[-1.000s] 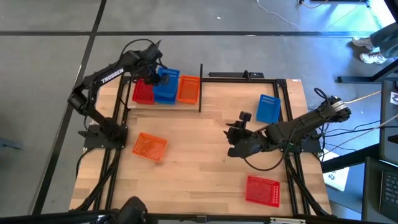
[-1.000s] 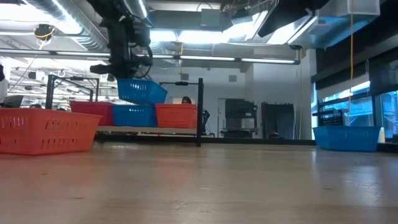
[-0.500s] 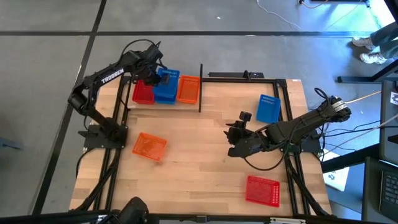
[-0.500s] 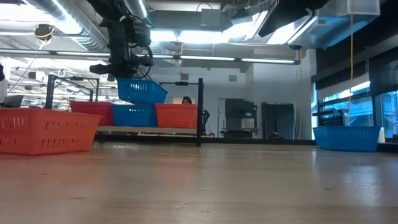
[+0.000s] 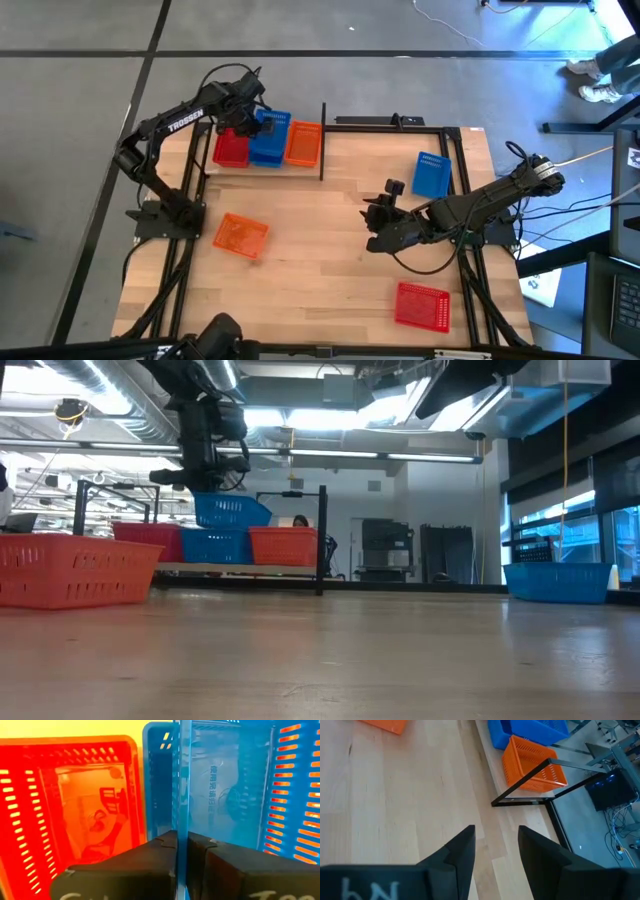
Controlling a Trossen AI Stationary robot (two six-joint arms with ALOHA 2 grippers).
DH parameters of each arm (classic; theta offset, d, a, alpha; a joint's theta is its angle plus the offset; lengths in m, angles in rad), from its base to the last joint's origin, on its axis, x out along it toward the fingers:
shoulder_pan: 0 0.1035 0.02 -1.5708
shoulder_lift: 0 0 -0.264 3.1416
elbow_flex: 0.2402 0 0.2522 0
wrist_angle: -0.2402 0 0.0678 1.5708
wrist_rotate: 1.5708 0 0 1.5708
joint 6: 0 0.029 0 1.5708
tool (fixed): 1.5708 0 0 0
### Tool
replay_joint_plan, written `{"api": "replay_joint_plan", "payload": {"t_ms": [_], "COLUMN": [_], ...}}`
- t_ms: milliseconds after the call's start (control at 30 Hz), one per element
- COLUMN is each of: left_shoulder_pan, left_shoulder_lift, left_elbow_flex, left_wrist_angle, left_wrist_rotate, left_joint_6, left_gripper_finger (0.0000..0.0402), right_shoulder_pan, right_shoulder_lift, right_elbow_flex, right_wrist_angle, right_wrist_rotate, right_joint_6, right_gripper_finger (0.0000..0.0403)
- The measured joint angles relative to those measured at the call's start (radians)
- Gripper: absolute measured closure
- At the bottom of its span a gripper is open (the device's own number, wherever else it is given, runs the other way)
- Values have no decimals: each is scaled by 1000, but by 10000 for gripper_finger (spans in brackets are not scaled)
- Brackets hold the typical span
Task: Stack baskets on shelf by color
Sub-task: Stack the bottom blue bin on the blue bin on the shelf, then stack the orange bin on the orange bins on the shelf
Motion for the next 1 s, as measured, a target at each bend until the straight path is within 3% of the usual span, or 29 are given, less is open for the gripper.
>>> {"api": "replay_joint_plan", "payload": {"t_ms": [467,600,900,1000], "left_shoulder_pan": [0,0,-15,-37], "left_shoulder_lift": [0,-7,-129,-134], "left_elbow_flex": [0,0,1,1], "left_wrist_angle": [-12,-12,49,46], "left_wrist_rotate": [5,38,-23,16], "left_joint_6": [17,21,62,70], "left_gripper_finger": [332,329,328,329], "right_shoulder_pan": [0,0,-5,-15], "right_shoulder_lift": [0,-2,-46,-49], "right_elbow_flex": [0,0,0,0], "right_wrist_angle": [0,0,6,6], "right_wrist_rotate": [0,-1,-34,-34], "right_joint_6": [-26,-27,-24,-24], "right_gripper_finger": [254,254,254,254]}}
